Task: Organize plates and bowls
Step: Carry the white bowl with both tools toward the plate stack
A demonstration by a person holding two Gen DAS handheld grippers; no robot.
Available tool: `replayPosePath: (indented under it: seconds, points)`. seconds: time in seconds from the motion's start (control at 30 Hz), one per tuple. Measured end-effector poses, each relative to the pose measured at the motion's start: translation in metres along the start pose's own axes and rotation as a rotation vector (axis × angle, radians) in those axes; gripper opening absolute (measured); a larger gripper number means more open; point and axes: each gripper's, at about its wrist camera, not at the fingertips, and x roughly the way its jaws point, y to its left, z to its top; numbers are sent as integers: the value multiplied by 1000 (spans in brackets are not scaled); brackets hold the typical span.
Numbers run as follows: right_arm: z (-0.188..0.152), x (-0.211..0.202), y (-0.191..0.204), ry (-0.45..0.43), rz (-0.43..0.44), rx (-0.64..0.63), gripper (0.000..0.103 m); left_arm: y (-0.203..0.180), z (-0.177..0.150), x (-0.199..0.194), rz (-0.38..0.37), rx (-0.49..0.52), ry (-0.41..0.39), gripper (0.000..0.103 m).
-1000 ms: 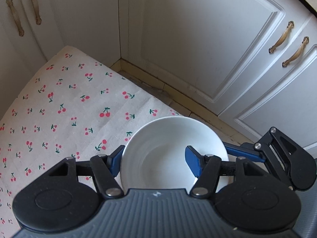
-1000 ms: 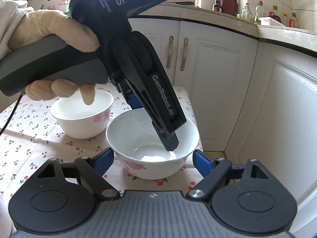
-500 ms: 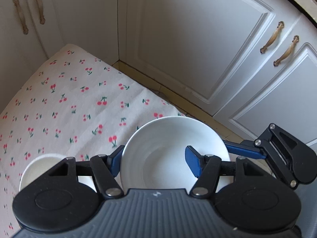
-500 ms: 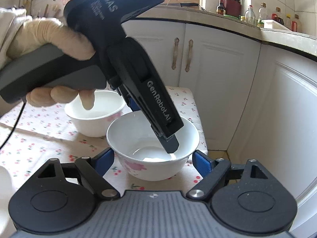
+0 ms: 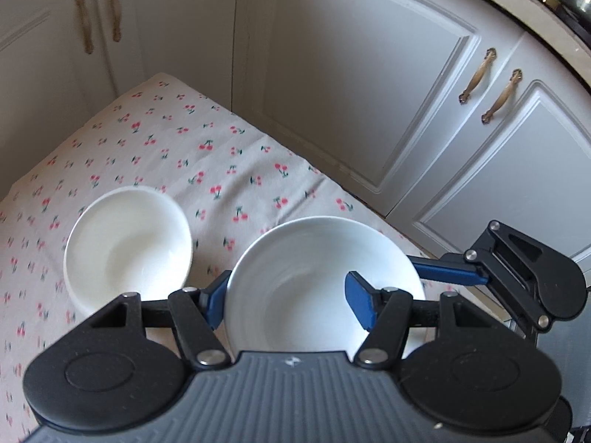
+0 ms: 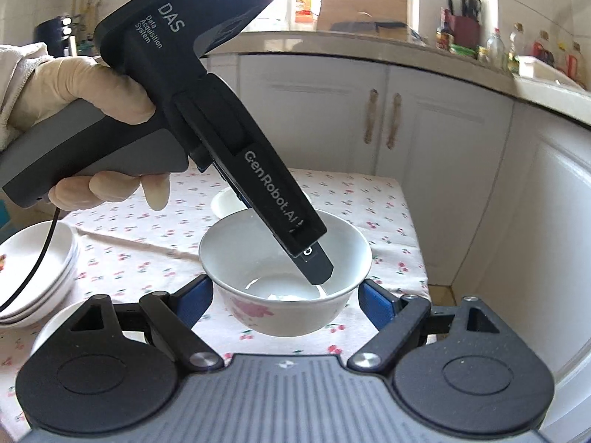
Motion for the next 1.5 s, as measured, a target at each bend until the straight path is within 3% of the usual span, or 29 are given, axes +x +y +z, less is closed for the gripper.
replayPosePath:
  seconds: [0.37,0.6,1.07,1.5]
  points:
    - [3,-36,43,-12,57,-61,89,-11,-47,-54,46,-23,-52,64]
    - [3,-52,66,-19,112,-77,89,-11,-78,-69,59,-57,-59,64]
    - [-15,-56,98,19,147,-104,89,-8,-122,-71,56,-97,-46,64]
    - [-28,-49,103,57,149,-126,89,-11,-136,-56,67,-73,-27,64]
